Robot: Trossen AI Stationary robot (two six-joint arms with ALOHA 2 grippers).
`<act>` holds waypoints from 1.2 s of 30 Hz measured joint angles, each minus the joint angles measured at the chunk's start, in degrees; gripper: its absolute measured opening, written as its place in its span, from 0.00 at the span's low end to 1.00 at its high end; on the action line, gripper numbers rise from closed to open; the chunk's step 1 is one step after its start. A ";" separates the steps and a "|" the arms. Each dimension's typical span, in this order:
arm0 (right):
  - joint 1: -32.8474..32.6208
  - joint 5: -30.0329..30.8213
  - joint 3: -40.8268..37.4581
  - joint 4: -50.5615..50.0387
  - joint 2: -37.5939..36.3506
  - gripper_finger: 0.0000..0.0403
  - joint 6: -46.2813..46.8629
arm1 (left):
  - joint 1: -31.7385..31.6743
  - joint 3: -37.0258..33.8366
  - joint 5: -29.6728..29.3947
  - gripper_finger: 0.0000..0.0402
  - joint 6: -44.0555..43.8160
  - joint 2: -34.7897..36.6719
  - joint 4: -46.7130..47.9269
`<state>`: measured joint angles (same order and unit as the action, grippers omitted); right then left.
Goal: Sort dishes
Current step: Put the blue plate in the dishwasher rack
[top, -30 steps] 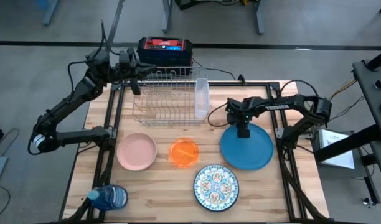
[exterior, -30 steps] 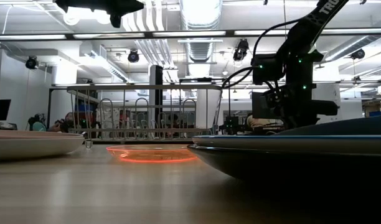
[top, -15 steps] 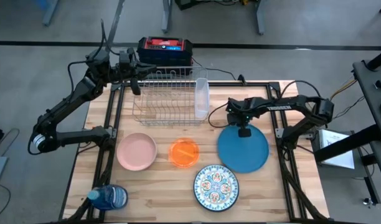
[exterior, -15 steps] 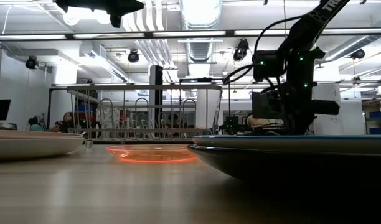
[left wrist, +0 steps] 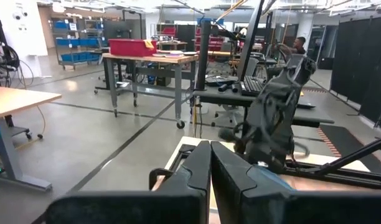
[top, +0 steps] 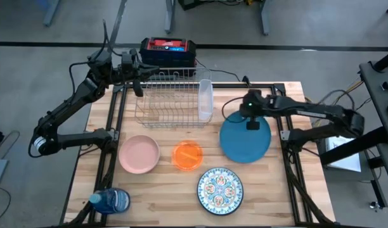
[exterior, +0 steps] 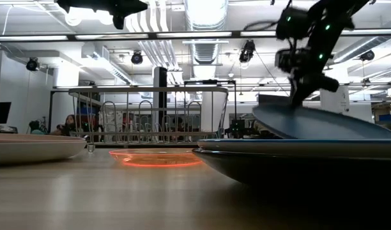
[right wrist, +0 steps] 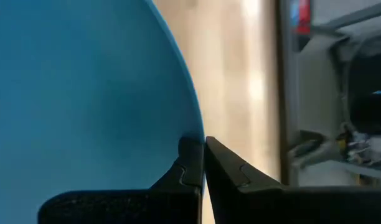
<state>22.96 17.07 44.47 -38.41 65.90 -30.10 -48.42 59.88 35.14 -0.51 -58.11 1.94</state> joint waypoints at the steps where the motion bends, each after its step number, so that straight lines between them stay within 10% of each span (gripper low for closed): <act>1: -0.35 0.90 0.00 0.13 -1.53 0.00 0.01 | 0.00 0.00 0.00 0.00 0.00 -0.01 -0.01; 11: -6.64 3.69 0.02 2.66 -15.39 0.00 -1.23 | 0.00 0.00 0.00 0.00 -0.22 -0.02 -0.02; 22: -7.11 -6.94 0.15 8.87 -27.47 0.00 2.17 | 0.00 0.00 0.00 0.00 -0.24 -0.02 -0.01; 36: -6.76 -3.42 -0.28 3.00 -18.30 0.00 22.39 | 0.00 0.00 0.00 0.00 -0.26 -0.02 1.20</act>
<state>16.20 13.65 44.19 -35.41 47.60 -7.70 -48.42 59.88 35.14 -0.78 -58.13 3.14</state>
